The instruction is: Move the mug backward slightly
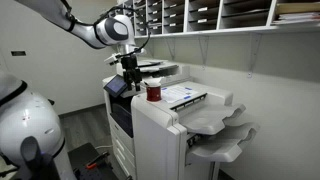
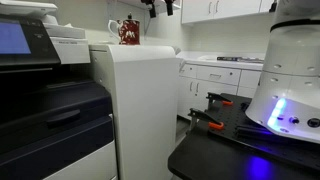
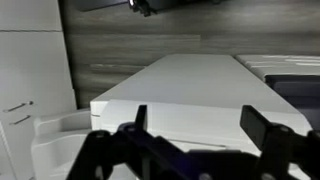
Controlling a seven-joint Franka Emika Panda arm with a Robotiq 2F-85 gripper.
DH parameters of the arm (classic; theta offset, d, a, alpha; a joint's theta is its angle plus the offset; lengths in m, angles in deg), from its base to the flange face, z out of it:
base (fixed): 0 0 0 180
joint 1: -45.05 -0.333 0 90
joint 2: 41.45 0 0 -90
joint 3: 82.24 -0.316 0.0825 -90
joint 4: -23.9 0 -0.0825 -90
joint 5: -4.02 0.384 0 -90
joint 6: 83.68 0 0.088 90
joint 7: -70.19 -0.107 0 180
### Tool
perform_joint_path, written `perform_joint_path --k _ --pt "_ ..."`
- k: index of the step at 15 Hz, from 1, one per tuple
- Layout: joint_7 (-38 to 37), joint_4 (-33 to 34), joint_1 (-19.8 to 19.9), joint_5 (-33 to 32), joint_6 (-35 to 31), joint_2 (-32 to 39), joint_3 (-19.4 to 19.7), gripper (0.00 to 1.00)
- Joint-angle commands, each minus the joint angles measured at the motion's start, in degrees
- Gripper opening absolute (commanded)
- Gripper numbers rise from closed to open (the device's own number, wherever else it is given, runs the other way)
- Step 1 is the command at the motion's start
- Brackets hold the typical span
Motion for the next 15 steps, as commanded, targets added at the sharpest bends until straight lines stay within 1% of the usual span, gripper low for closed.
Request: perform_joint_path --k 1,4,6,10,12,14,15 --pt "-0.54 0.16 -1.43 -0.59 0.20 0.18 1.25 1.00" --pt "-0.54 0.17 -1.43 -0.59 0.20 0.18 1.25 1.00" --pt "-1.35 0.91 -1.47 2.62 -2.27 0.95 2.86 1.00" --pt "-3.90 4.12 0.10 7.98 -12.10 4.36 5.98 1.00" --pt "-3.97 5.67 0.38 11.49 -16.37 6.20 7.80 1.00" --pt "-4.68 6.91 0.89 13.94 -20.11 8.35 8.93 1.00" --pt "-6.22 7.45 1.30 14.04 -21.77 9.64 8.88 1.00"
